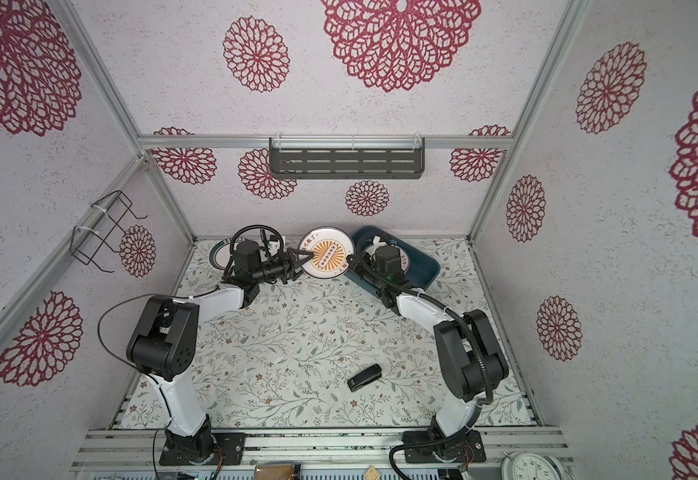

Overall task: Place the plates into the plastic bin on the countertop
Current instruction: 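Carry the plate toward the bin while the right gripper moves to meet it, then grasp the plate rim with the right gripper beside the left gripper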

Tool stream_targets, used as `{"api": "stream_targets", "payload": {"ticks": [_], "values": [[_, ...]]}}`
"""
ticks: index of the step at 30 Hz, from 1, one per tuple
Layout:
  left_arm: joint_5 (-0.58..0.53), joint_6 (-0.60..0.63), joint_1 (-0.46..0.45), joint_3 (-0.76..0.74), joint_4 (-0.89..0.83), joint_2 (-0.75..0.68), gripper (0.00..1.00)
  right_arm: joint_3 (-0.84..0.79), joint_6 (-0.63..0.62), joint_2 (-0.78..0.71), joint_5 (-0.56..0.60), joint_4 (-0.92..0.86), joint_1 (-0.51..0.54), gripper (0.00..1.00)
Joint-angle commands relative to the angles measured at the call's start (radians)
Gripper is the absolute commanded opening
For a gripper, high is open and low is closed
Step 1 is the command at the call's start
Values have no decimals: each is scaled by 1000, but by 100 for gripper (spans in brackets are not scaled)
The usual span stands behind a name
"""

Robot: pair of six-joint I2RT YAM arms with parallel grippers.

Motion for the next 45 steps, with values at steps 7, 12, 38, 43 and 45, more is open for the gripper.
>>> {"api": "stream_targets", "payload": {"ticks": [7,12,38,43,45], "values": [[-145,269,1,-25,-253,-202,84,-12,-41,-58,74,-49,-12,0],[-264,383,4,-26,-384,-258,92,-23,-53,-86,86,-75,-34,0],[-655,668,-80,-142,-325,-418,97,3,-108,-130,164,-176,-189,0],[-657,680,-82,-124,-317,-381,97,44,-111,-77,161,-169,-212,0],[-666,685,-83,-118,-313,-370,97,60,-113,-55,157,-165,-223,0]]}}
